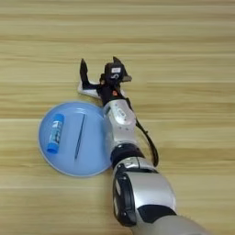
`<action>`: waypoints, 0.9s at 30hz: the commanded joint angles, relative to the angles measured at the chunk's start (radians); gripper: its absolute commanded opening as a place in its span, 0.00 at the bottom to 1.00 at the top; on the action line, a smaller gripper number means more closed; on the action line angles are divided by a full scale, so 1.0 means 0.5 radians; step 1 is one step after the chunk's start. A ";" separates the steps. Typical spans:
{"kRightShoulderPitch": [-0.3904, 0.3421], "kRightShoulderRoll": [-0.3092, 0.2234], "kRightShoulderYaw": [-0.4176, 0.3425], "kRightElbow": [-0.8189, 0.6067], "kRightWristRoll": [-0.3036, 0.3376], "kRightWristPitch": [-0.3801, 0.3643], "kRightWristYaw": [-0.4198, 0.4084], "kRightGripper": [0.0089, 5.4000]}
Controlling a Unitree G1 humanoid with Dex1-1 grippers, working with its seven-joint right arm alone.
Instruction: Move the objects on the table
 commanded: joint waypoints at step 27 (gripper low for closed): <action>0.146 -0.414 0.249 -1.026 0.177 0.486 0.956 0.99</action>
